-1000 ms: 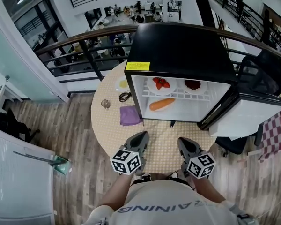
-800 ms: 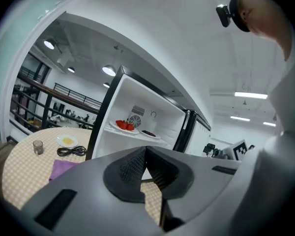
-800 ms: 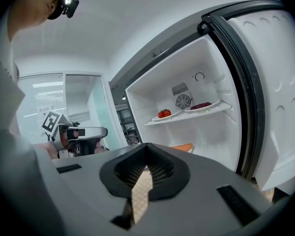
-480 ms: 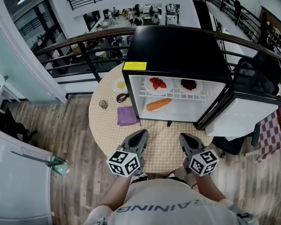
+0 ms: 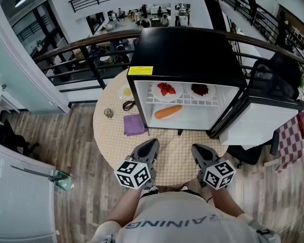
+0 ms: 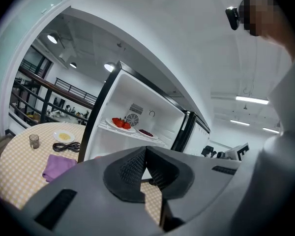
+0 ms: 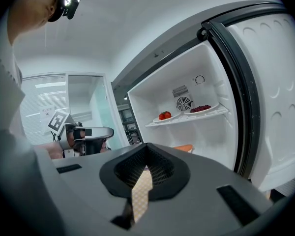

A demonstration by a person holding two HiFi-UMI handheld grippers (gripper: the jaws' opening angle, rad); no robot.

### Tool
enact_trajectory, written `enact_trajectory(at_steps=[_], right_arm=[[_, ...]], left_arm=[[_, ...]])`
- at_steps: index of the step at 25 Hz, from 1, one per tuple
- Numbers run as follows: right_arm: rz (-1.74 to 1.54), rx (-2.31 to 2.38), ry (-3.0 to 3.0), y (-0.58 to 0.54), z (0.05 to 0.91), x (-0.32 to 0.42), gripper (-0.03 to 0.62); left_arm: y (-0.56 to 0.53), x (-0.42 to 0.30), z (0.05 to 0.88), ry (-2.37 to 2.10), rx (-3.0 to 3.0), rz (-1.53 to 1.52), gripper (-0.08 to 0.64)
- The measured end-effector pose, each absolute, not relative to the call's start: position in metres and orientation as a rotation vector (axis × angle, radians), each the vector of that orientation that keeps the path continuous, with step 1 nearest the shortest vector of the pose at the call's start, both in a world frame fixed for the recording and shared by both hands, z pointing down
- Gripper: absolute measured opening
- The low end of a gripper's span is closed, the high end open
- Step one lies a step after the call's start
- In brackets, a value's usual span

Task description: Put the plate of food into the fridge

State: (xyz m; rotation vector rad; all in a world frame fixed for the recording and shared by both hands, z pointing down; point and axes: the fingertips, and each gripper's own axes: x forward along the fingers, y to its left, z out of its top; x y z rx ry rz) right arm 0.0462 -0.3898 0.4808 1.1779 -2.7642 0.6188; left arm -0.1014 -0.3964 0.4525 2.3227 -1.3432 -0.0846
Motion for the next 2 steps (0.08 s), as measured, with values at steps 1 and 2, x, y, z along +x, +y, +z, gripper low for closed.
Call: enact_trajectory(at_steps=[1,2], right_arm=[[0.621,1.178,-2.763,-0.3897,0.4813,0.0464,0.021],[0.623,1.177,-2.761,-0.3896,0.4818,0.0467,0.021]], left_arm=[[-0.3966,-0.1009,0.4535,-1.34,2.319,-0.081,0.009],[-0.3967,-0.1004,0.4545,-1.337,2.317,-0.077,0.009]])
